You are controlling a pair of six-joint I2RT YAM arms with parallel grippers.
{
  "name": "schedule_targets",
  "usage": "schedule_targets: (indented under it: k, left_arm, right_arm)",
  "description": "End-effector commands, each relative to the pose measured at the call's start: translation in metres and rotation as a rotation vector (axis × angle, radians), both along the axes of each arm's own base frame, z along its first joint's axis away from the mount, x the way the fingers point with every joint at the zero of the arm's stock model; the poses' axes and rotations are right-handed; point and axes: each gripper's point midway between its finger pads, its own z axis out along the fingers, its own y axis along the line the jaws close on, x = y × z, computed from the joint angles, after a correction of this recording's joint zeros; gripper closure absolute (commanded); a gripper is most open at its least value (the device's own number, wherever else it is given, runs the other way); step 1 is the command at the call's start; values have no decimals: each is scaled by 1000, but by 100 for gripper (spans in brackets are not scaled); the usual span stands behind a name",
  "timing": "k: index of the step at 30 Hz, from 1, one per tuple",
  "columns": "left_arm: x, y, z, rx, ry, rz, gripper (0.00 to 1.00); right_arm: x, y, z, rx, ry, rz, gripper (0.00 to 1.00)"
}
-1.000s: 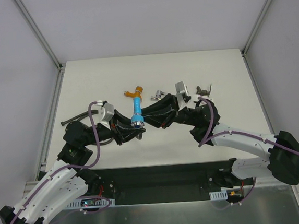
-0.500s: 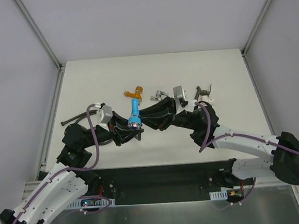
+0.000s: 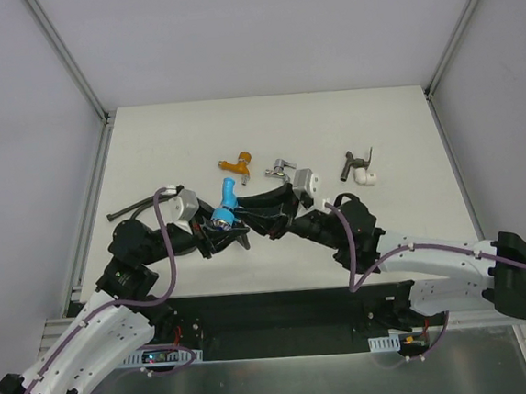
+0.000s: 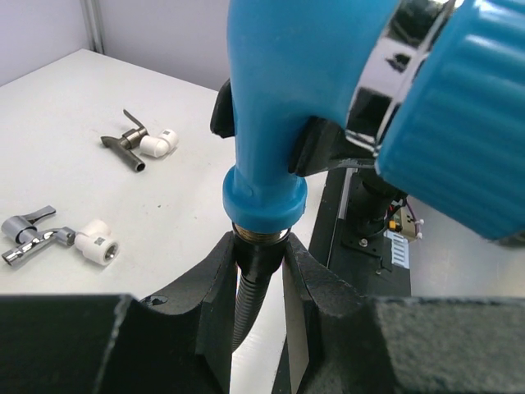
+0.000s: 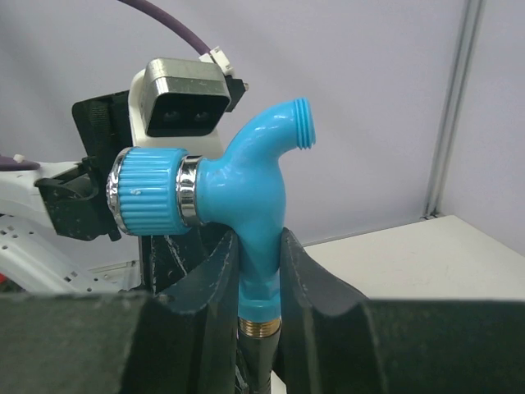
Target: Install the water faucets
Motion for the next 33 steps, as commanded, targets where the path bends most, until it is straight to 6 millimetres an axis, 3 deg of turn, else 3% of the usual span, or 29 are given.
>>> schedule_targets:
  k: [1, 3, 13, 23, 33]
  left_arm:
    - [11, 14, 44, -95, -170, 113, 100]
    - [14, 16, 44, -96, -171, 133, 100]
    - [17, 24, 47, -103, -198, 187, 100]
    - [19, 30, 50, -110, -222, 229, 100]
    - [21, 32, 49, -97, -223, 243, 100]
  right_arm:
    - [0, 10, -17, -82, 5, -81, 98]
    - [10, 10, -21, -92, 25, -153, 98]
    - [7, 20, -36, -166, 21, -346, 98]
    - [15, 19, -47, -224, 84, -526, 98]
    - [13, 18, -42, -277, 62, -624, 98]
